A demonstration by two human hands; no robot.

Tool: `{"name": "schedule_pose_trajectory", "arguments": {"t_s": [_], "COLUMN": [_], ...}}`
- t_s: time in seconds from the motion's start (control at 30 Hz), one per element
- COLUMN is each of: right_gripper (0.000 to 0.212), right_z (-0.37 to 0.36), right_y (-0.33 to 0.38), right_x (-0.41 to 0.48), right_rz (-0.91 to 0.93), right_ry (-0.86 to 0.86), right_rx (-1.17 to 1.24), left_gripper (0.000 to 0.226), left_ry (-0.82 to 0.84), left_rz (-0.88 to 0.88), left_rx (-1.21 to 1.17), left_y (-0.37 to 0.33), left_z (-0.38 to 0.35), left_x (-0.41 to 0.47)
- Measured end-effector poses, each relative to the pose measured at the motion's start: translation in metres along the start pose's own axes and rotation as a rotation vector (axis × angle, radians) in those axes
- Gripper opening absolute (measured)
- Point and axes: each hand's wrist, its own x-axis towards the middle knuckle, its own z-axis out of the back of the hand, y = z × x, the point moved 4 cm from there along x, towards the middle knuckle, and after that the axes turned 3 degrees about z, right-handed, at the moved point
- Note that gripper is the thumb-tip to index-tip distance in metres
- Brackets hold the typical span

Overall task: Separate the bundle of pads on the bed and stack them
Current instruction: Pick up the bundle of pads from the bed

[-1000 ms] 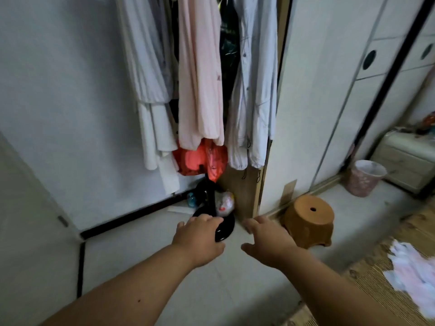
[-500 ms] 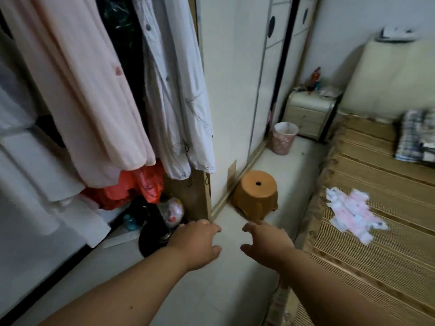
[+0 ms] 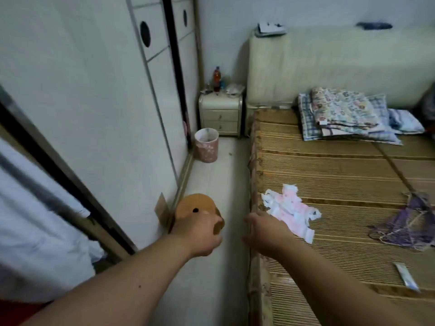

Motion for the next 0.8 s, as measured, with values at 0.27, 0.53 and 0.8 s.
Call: {"name": "schedule_pose_trajectory", "arguments": {"t_s": [0.27, 0.53, 0.8], "right_gripper": [0.053, 0.054, 0.054], "right_z": [0.081, 0.126, 0.126], "right_y": [-0.108, -0.220, -0.271], "right_x": [0.044, 0.072, 0.107], "right_rz": [-0.245, -0.593, -0.944], "right_ry": [-0.133, -0.281, -0.352], "right_rx": [0.031, 0.063, 0.261], "left_gripper": [0.052, 0.055, 0.049], "left_ry": [0.014, 0.090, 0.199], "left_rz": [-0.293, -0.680, -1.006], "left_rx": [0.053, 0.131, 0.250], "left_y": [-0.108, -0.235, -0.307], "left_z": [0.042, 0.056, 0.067], "left_x": [0.155, 0.296, 0.389]}}
